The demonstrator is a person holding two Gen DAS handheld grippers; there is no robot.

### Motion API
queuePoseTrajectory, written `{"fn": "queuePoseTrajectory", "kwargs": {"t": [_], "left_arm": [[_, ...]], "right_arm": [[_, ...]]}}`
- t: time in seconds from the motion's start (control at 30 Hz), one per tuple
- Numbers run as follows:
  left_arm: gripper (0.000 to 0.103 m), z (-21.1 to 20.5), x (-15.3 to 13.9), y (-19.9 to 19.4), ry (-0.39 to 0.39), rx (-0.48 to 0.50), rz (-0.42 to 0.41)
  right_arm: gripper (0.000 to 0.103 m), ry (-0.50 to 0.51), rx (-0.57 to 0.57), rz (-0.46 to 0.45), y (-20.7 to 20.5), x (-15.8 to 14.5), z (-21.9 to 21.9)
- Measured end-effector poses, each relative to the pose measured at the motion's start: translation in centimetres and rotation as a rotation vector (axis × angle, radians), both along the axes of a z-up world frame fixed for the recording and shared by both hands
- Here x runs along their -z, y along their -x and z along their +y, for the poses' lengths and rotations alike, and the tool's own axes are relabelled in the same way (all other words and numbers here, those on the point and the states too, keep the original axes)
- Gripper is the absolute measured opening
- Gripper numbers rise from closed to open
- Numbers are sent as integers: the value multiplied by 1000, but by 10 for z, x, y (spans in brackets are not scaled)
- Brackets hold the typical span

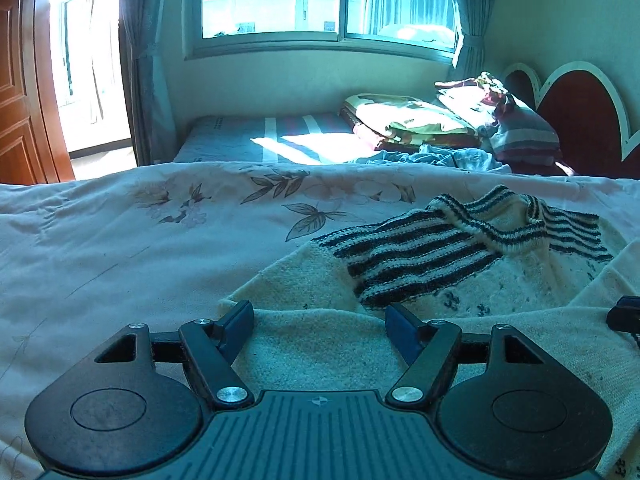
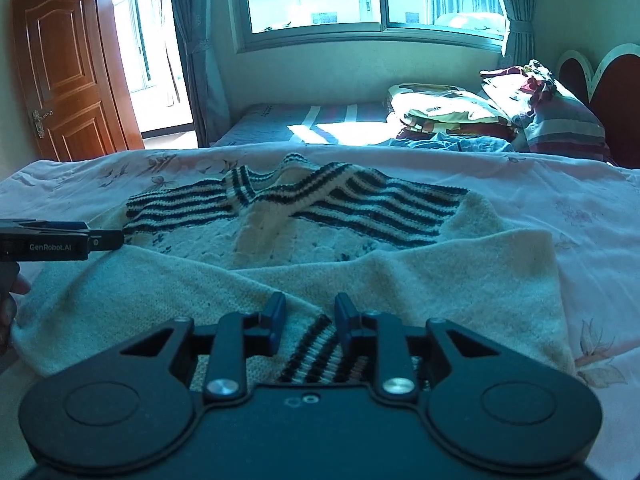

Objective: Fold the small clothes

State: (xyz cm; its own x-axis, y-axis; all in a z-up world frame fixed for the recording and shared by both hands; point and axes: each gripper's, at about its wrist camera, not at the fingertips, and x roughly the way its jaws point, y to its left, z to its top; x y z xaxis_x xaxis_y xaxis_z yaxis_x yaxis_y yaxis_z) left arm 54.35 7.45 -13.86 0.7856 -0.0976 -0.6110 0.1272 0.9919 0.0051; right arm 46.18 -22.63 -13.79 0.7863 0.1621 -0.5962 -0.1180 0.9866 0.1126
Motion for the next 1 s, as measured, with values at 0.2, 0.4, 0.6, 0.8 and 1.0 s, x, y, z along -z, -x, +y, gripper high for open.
{"fn": "queuePoseTrajectory", "kwargs": {"t": [0.2, 0.4, 0.6, 0.8, 1.0], "left_arm": [[73, 25, -9, 40, 43, -25, -30], [73, 34, -2, 76, 85, -37, 2], [73, 43, 11, 111, 84, -53, 29], [73, 50, 7, 125, 38, -58, 36], [73, 54, 7, 130, 54, -115, 38]], "right_arm": [[31, -118, 144, -19, 36, -9, -53], [36, -232, 177, 55, 54, 4, -73], [16, -211, 123, 60, 54, 6, -59], [7, -172, 134, 23, 62, -2, -56], [8, -166, 122, 52, 57, 6, -57]]}}
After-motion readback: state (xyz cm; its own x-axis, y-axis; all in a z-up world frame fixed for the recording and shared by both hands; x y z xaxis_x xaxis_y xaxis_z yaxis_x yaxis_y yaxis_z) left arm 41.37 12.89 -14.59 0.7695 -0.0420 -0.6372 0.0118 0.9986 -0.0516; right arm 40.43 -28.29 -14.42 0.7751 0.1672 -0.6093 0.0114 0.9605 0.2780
